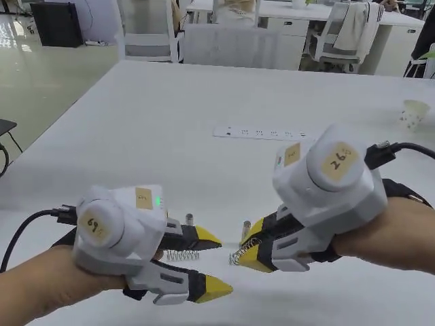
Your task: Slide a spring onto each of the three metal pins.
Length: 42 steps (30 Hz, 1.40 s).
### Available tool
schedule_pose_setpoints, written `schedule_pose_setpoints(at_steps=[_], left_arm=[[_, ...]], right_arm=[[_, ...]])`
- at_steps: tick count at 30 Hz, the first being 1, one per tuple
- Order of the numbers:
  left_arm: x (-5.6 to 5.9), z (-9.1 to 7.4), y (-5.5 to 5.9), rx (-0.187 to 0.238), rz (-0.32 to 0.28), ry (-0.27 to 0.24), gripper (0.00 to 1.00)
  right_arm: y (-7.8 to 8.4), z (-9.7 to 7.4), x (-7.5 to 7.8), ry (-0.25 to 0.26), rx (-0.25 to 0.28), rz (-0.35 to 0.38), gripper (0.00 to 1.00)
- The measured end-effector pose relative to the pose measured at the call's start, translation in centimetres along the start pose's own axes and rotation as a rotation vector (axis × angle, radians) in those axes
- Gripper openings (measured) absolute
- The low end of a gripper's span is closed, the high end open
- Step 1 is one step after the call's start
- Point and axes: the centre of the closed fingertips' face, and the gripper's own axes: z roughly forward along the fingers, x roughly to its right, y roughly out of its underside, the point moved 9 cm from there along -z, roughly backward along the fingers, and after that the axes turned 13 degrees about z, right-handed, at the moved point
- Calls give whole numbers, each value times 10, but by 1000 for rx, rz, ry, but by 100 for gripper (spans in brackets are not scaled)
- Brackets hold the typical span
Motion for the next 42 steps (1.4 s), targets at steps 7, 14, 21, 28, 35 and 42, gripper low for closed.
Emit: schedule_pose_setpoints(at_steps=[7, 14, 21, 28, 35, 42], left_arm=[[-7, -11, 4, 13, -49, -34, 39], [-11, -18, 7, 9, -75, -52, 43], [-13, -30, 13, 4, -100, -78, 47], [-14, -39, 17, 7, -125, -120, 49], [-14, -47, 24, 4, -147, -153, 51], [-14, -53, 28, 7, -173, -191, 52]], right_arm=[[4, -3, 4, 12, -11, 11, 9], [6, -5, 6, 19, -12, 20, 9], [9, -9, 10, 27, -18, 30, 9], [10, -10, 12, 32, -20, 34, 9], [12, -13, 16, 40, -22, 39, 9], [16, -17, 20, 48, -26, 50, 9]])
